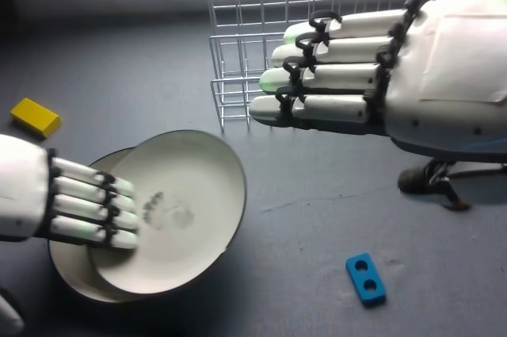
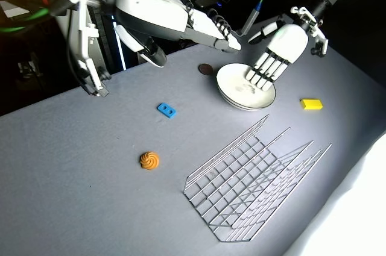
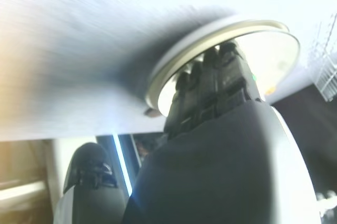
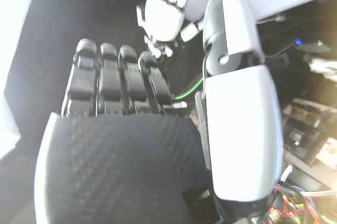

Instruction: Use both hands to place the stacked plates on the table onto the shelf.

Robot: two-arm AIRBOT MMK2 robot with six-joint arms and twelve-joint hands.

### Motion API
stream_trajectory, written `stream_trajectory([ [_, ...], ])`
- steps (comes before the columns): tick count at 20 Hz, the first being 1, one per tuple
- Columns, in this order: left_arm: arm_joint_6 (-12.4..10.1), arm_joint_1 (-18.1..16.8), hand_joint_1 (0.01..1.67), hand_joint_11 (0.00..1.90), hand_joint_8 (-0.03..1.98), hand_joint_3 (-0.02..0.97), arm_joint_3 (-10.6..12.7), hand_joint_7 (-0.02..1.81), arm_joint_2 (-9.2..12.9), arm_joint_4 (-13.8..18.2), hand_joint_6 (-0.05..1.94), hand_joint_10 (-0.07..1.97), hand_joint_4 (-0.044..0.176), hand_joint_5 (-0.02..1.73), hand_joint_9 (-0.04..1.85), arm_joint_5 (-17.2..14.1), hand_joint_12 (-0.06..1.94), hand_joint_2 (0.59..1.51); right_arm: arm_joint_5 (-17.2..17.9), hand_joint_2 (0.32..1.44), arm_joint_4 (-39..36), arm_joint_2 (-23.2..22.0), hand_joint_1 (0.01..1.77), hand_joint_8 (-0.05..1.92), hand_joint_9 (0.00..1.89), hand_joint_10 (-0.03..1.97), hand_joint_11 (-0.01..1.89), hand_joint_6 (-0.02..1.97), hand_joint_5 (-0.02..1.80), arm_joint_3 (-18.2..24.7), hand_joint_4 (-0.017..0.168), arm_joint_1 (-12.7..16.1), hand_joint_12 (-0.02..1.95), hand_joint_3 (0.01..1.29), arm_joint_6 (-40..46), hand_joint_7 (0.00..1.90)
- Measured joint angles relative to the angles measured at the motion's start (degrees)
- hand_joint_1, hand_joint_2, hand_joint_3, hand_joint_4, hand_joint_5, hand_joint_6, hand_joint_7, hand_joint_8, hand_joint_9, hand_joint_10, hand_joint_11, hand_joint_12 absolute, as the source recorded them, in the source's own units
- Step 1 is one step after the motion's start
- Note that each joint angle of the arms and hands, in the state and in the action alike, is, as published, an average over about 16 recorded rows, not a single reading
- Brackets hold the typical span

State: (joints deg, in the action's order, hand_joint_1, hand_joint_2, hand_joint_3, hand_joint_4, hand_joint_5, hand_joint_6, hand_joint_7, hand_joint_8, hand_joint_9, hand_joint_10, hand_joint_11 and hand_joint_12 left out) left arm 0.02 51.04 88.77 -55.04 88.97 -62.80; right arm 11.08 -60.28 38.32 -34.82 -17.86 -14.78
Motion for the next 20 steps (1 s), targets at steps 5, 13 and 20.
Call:
stream_trajectory([
  [5,-0.01,-1.59,0.01,0.01,-0.01,0.012,-2.65,0.02,-0.51,-0.09,-0.01,0.01,-0.004,0.06,0.02,1.42,0.00,1.103,-1.52,1.04,12.23,2.23,1.12,0.02,0.01,0.02,0.02,0.05,0.07,0.37,0.004,-0.50,0.01,0.02,-10.39,0.03],
  [13,-0.01,-3.06,0.01,0.02,0.00,0.012,-4.80,0.02,-0.83,0.13,-0.01,0.01,-0.002,0.06,0.02,2.85,0.00,1.098,5.44,1.04,38.66,5.27,1.10,0.03,0.02,0.02,0.02,0.05,0.11,-0.56,0.004,-4.61,0.07,0.02,-35.25,0.05],
  [20,-0.01,-3.14,0.02,0.02,0.00,0.012,-4.89,0.01,-0.90,0.15,-0.01,0.01,-0.002,0.06,0.02,3.03,0.00,1.091,9.68,1.02,50.17,11.39,1.10,0.03,0.02,0.02,0.02,0.05,0.10,-4.65,0.004,-9.31,0.08,0.02,-50.25,0.04],
])
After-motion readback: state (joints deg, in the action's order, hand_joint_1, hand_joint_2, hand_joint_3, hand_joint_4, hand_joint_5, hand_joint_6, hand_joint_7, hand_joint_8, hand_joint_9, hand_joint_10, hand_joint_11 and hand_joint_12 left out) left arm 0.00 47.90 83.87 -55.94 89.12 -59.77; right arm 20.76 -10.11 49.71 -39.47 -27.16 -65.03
